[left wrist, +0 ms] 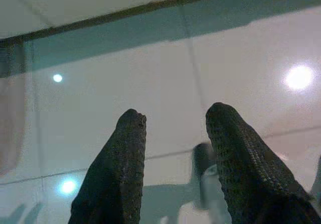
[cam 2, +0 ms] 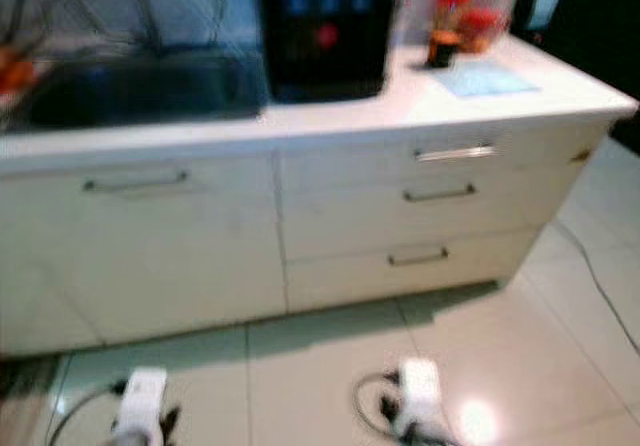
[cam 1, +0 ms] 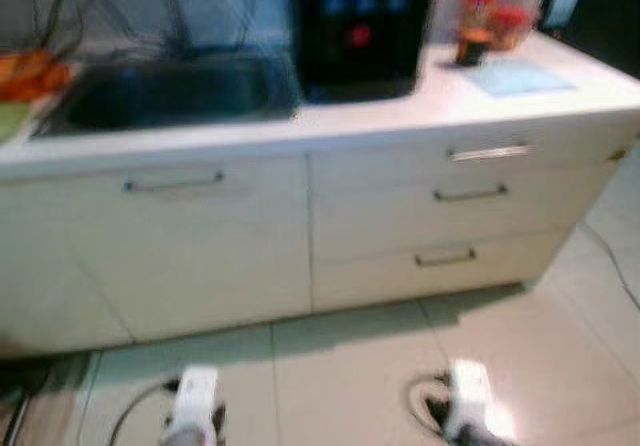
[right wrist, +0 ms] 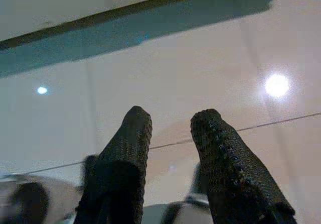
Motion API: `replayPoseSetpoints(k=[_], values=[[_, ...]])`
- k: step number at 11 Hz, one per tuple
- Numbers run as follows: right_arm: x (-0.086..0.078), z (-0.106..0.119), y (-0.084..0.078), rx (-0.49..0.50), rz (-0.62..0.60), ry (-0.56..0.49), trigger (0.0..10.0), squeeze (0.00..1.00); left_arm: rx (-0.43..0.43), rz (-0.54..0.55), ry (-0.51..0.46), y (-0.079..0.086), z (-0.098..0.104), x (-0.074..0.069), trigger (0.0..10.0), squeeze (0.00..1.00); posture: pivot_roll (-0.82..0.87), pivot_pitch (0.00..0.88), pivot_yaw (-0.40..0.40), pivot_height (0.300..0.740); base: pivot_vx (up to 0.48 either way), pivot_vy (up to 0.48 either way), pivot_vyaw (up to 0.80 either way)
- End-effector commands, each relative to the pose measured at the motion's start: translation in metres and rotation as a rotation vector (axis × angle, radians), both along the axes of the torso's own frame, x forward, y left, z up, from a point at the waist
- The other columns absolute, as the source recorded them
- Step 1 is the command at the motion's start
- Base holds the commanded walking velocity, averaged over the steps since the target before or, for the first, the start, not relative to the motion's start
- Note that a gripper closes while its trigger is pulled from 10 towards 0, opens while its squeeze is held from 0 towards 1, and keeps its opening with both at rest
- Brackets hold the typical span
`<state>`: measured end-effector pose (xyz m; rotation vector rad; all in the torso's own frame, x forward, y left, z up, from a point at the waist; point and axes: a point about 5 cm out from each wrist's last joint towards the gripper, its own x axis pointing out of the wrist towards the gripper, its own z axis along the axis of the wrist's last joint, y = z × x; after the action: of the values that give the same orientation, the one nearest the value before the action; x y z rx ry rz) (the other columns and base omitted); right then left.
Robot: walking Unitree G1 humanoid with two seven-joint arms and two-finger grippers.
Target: Kitchen organization
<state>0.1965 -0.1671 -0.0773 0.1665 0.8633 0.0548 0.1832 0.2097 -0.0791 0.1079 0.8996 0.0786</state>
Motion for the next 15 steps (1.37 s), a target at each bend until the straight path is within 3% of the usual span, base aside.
replayPoseSetpoints(k=[1, 12, 15], values=[[0.0008, 0.0010, -0.0064, -0.017, -0.008, -0.005, 10.0, 0.00, 0.002, -0.004, -0.010, -0.0023, 0.0012, 0.0033, 10.0, 0.00, 0.10, 0.000, 0.039, 0.740, 0.000, 0.416, 0.00], [-0.0022, -0.0007, -0.0023, -0.006, -0.002, -0.002, 10.0, 0.00, 0.004, 0.010, -0.016, 0.0003, 0.0016, 0.0027, 10.0, 0.00, 0.11, 0.007, 0.038, 0.740, 0.000, 0.409, 0.00], [-0.0024, -0.0009, -0.0018, -0.007, -0.002, -0.002, 10.0, 0.00, 0.003, 0.012, -0.041, -0.0001, 0.0034, 0.0052, 10.0, 0.00, 0.11, 0.013, 0.037, 0.740, 0.000, 0.000, 0.00]])
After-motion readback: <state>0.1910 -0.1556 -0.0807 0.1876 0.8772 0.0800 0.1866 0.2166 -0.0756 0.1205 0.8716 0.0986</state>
